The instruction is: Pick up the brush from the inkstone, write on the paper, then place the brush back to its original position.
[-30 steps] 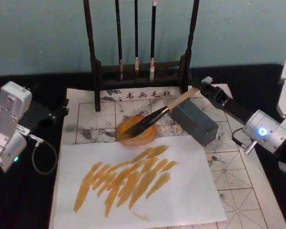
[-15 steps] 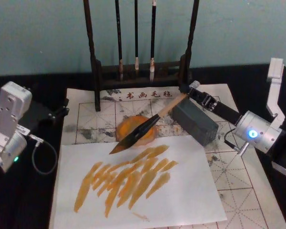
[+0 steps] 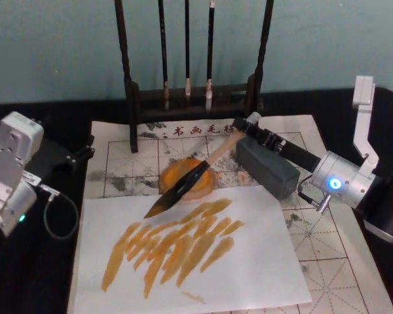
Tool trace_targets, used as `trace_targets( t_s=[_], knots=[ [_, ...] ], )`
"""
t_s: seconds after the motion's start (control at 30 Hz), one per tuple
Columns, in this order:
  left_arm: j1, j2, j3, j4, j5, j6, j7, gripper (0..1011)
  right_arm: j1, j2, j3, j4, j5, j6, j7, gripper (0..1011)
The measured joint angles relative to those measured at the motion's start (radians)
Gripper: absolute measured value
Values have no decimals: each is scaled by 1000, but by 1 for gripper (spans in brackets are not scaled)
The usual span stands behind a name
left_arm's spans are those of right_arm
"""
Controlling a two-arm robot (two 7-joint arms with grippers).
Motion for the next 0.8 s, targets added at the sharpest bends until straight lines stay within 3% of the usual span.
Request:
trace_targets(
  t_s=[0.8],
  knots=[
    [0, 0, 0, 0, 0, 0, 0, 1001, 7, -9, -10, -13, -92, -27, 9, 183]
  ],
)
